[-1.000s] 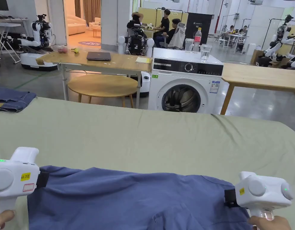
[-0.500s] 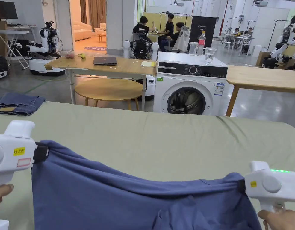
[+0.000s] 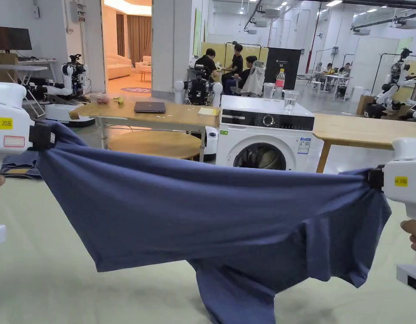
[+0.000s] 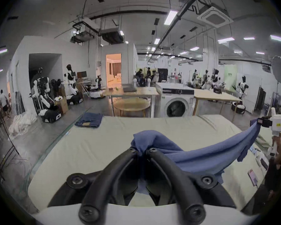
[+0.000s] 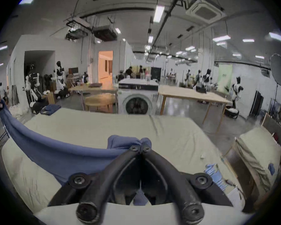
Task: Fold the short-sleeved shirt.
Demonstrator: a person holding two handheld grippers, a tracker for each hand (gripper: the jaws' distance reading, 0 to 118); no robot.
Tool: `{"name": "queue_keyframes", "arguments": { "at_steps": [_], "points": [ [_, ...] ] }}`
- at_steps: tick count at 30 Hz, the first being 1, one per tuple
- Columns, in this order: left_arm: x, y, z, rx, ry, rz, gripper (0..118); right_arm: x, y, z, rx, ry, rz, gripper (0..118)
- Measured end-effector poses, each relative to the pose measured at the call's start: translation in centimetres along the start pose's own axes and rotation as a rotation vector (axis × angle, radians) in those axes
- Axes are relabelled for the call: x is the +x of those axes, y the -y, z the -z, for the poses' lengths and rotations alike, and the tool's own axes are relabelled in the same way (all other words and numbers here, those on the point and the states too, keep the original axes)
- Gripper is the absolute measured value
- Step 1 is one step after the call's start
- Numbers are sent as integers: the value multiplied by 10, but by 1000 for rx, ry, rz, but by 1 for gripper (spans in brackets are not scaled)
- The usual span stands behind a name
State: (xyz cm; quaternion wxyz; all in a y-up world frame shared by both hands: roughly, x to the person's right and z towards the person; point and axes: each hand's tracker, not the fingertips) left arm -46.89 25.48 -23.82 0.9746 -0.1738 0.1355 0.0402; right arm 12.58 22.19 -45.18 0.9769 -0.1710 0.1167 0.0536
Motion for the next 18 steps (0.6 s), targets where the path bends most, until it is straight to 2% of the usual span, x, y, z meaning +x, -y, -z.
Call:
{"name": "queue_keyframes", "arguments": {
  "at_steps": [9,18],
  "points": [
    [0,-65,8,40,-20,-2,1,-5,-70,-14,92,53,-19,0],
    [-4,-123,30,81,-64,-12,1,-14,-125,13,137,90,-27,0]
  ]
}}
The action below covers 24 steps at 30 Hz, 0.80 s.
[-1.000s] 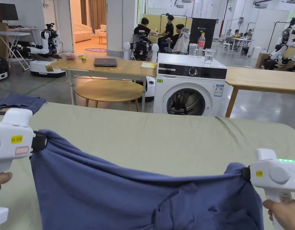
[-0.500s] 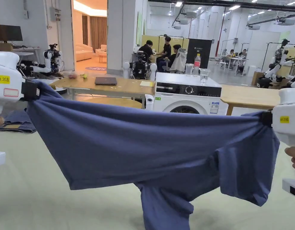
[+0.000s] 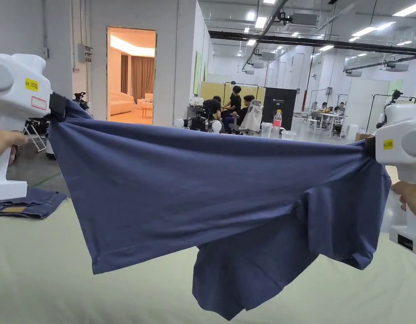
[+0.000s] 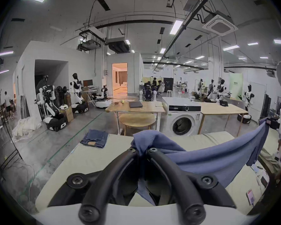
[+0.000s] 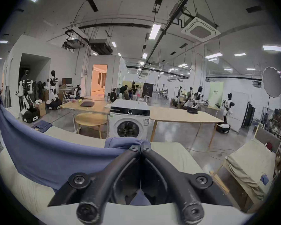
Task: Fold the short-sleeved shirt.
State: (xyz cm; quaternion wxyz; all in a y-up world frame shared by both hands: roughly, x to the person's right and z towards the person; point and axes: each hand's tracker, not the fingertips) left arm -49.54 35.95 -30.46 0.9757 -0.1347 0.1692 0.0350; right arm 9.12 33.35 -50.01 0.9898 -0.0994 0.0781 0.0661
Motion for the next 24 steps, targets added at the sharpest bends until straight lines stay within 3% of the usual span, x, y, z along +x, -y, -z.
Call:
{"name": "queue_keyframes", "arguments": {
  "at_steps": [5,11,16,24],
  "points": [
    [4,-2,11,-3,-14,20,1,-7,-8,18,15,16,4,0],
    [5,51,23,-56,-7,43,1,-13,33,25,-12,24,-10,0],
    [0,130,20,-132,19,25,1,-15,103,8,-83,17,-51,0],
    [-5,277,-37,-276,64,-22,1,-8,237,-51,-226,-14,-105,0]
  ]
}}
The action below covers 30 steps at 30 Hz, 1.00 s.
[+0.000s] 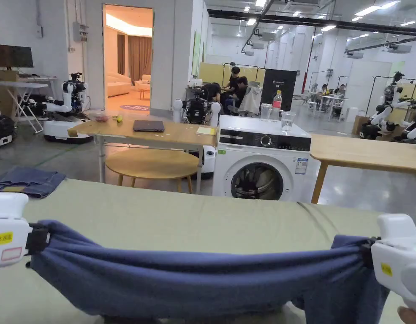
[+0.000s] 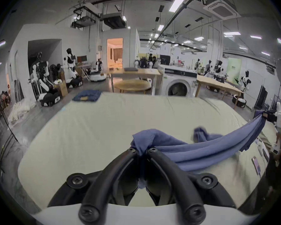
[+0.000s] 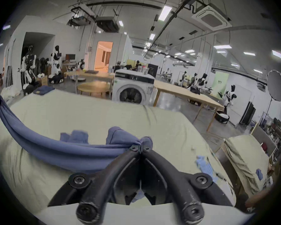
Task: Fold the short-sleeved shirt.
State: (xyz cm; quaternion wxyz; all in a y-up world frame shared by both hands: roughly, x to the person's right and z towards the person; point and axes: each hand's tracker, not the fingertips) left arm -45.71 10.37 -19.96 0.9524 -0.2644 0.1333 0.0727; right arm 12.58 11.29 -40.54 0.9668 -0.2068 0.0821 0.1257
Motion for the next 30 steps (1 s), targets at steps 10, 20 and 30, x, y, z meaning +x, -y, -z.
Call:
{"name": "queue_keyframes", "arguments": {
  "at_steps": [10,20,30],
  "points": [
    [1,160,-23,-188,-7,-114,1,-9,150,-33,-222,-11,16,0],
    [-7,207,-6,-283,-12,-212,5,-20,203,-37,-288,7,51,1],
    [11,175,-18,-101,-44,-127,62,-71,158,-63,-79,-19,69,55]
  ]
}}
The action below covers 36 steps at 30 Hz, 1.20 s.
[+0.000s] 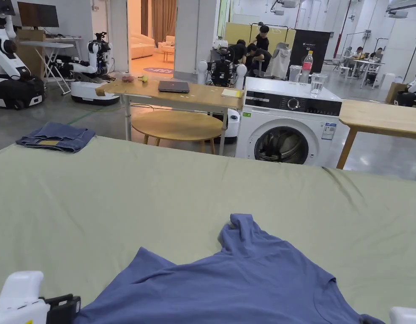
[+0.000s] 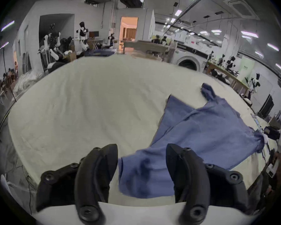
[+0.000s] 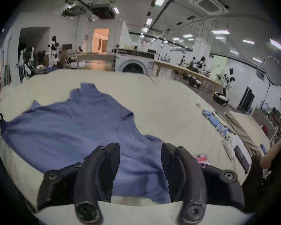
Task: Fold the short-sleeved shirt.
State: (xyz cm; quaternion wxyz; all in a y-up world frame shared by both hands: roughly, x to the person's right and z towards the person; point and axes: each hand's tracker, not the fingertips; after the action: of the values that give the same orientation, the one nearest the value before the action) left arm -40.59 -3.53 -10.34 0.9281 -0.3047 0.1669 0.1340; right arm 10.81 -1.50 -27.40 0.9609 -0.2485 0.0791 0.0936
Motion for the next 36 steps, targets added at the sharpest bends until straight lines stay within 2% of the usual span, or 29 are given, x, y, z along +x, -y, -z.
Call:
{"name": "queue_keyframes", "arguments": {
  "at_steps": [4,5,6,7,8,9,10,11,12,14,20,23,30,31,35,36],
  "points": [
    [33,-6,-10,96,38,41,62,-40,-14,-11,106,-49,31,55],
    [43,-8,-13,126,43,48,62,-51,-18,-14,137,-59,37,50],
    [55,-9,-15,159,41,65,58,-62,-20,-16,168,-69,43,38],
    [65,-8,-17,187,38,91,48,-70,-22,-18,192,-74,43,21],
    [77,-9,-19,214,28,127,48,-79,-24,-20,212,-79,46,21],
    [88,-10,-20,238,10,160,43,-86,-27,-21,224,-95,48,16],
    [98,-11,-21,261,-7,187,32,-91,-28,-21,238,-105,57,11],
    [107,-11,-21,269,-24,203,8,-95,-29,-22,243,-113,62,5],
    [114,-11,-20,267,-35,211,1,-100,-31,-22,243,-116,63,0],
    [119,-14,-20,257,-11,204,0,-104,-33,-20,241,-134,61,0],
    [109,-18,-18,198,-22,165,0,-107,-32,-13,210,-164,52,0],
    [84,-23,-9,37,-21,107,0,-105,-31,-9,190,-168,51,0],
    [2,-31,-2,-103,-22,-68,0,-98,-23,9,130,-172,24,0],
    [-6,-34,1,-155,-10,-94,3,-97,-22,11,125,-178,24,0],
    [-39,-42,14,-221,-8,-172,55,-94,-23,18,100,-180,38,0],
    [-44,-43,17,-228,-25,-192,58,-94,-22,20,95,-182,42,0]
  ]
}}
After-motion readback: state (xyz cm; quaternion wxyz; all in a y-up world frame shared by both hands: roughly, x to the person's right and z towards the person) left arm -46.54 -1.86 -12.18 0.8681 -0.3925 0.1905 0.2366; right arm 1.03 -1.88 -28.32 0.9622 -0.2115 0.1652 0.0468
